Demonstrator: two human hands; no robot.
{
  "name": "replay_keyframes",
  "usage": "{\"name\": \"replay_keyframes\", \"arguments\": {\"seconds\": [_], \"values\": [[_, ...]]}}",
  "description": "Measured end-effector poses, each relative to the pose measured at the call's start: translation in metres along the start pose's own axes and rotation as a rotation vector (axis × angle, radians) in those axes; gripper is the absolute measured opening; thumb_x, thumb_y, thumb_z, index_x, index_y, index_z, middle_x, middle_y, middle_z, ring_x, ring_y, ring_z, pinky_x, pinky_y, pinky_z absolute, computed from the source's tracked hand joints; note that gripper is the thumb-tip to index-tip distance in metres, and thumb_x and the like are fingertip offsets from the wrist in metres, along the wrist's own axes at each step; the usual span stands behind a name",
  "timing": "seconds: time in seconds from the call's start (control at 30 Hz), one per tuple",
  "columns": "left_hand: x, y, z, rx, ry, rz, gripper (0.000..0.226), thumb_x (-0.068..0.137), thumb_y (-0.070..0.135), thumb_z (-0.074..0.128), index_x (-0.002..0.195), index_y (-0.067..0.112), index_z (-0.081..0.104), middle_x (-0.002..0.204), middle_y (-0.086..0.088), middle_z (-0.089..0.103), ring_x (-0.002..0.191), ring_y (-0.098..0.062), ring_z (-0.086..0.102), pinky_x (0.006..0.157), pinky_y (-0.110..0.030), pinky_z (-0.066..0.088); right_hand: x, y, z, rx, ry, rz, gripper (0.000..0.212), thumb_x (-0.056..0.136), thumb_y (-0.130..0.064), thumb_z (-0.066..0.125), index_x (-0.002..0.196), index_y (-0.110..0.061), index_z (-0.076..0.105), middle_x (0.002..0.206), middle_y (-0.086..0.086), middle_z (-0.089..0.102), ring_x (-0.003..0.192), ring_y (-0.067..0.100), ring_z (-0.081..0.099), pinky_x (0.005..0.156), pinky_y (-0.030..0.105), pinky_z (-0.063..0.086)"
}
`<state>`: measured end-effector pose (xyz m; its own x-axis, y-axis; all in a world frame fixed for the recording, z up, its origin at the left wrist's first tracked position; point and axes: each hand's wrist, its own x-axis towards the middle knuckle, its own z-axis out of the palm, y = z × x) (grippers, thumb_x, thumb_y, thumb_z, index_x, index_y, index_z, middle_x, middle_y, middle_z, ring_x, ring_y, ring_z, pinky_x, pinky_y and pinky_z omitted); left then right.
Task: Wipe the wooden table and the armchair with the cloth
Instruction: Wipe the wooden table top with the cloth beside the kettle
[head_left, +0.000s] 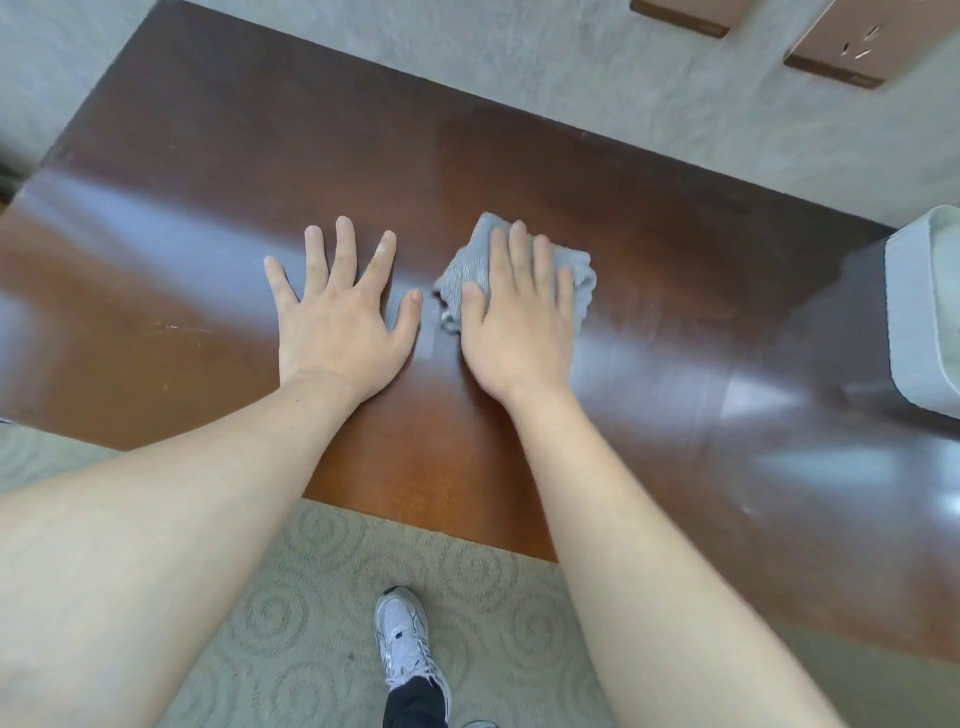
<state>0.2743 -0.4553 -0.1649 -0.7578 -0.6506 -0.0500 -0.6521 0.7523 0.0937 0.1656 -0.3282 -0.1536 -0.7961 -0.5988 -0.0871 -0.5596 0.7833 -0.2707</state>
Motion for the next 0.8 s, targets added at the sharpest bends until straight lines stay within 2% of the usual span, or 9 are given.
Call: {"name": "replay_keyframes", "arguments": {"seconds": [0.2,0.33,0.43,0.5,0.57,0.63,0.7,0.8], "values": [[-0.005,-0.001,-0.008,-0.039,-0.026,0.005,0.067,0.100,0.056,0.006,0.157,0.027,0.024,0.167,-0.010,0.017,0.154,-0.033,0.007,0.118,-0.067,0.007,-0.157,0.016,0.001,0.061,-0.055,0.025,0.062,0.102,-0.044,0.031,0.159,-0.028,0.014,0.168,-0.005,0.006,0.154,0.013,-0.005,0.125,0.041,0.001],[-0.010,0.002,-0.017,-0.104,-0.056,0.019,0.069,0.101,0.049,0.003,0.152,0.017,0.037,0.164,-0.012,0.026,0.153,-0.031,0.012,0.114,-0.074,0.006,-0.162,0.057,-0.018,0.065,-0.132,0.092,0.062,0.102,-0.048,0.024,0.159,-0.035,0.003,0.167,-0.012,-0.006,0.152,0.007,-0.015,0.124,0.036,-0.007],[-0.013,0.007,-0.021,-0.217,-0.031,-0.015,0.070,0.101,0.050,0.008,0.147,0.012,0.045,0.161,-0.013,0.032,0.153,-0.029,0.014,0.111,-0.077,0.004,-0.121,0.099,-0.033,0.045,-0.108,0.208,0.061,0.104,-0.045,0.021,0.159,-0.031,0.000,0.168,-0.007,-0.005,0.153,0.013,-0.012,0.124,0.039,-0.007],[-0.016,0.022,-0.024,-0.271,-0.008,0.031,0.067,0.101,0.049,0.013,0.145,0.011,0.047,0.159,-0.015,0.036,0.153,-0.030,0.015,0.115,-0.072,0.006,-0.080,0.123,-0.044,0.032,-0.088,0.273,0.059,0.106,-0.042,0.022,0.159,-0.028,0.002,0.168,-0.003,-0.003,0.154,0.018,-0.008,0.124,0.040,-0.006],[-0.024,0.049,-0.024,-0.288,0.000,0.167,0.067,0.101,0.048,0.016,0.147,0.010,0.046,0.159,-0.017,0.037,0.153,-0.032,0.018,0.121,-0.062,0.008,-0.050,0.137,-0.053,0.021,-0.101,0.309,0.057,0.107,-0.038,0.023,0.159,-0.026,0.004,0.168,0.001,0.000,0.154,0.022,-0.004,0.124,0.042,-0.002],[-0.034,0.084,-0.021,-0.280,-0.029,0.306,0.069,0.100,0.050,0.017,0.150,0.011,0.044,0.160,-0.017,0.034,0.153,-0.032,0.018,0.125,-0.051,0.009,-0.047,0.141,-0.052,0.001,-0.096,0.268,0.056,0.107,-0.036,0.023,0.159,-0.025,0.005,0.168,0.002,0.001,0.154,0.023,-0.002,0.124,0.043,0.001],[-0.041,0.117,-0.015,-0.272,-0.053,0.369,0.070,0.099,0.052,0.017,0.154,0.015,0.040,0.163,-0.015,0.029,0.154,-0.030,0.015,0.126,-0.046,0.008,-0.081,0.139,-0.047,0.038,-0.086,0.233,0.058,0.106,-0.036,0.023,0.160,-0.026,0.004,0.168,0.001,0.001,0.154,0.021,-0.004,0.125,0.043,-0.001],[-0.048,0.167,-0.006,-0.293,-0.101,0.338,0.071,0.098,0.058,0.014,0.158,0.024,0.030,0.167,-0.014,0.016,0.156,-0.028,0.005,0.126,-0.045,0.006,-0.172,0.139,-0.043,0.008,-0.108,0.256,0.059,0.105,-0.041,0.019,0.160,-0.028,0.001,0.168,-0.003,-0.003,0.154,0.015,-0.010,0.125,0.042,-0.001]]}}
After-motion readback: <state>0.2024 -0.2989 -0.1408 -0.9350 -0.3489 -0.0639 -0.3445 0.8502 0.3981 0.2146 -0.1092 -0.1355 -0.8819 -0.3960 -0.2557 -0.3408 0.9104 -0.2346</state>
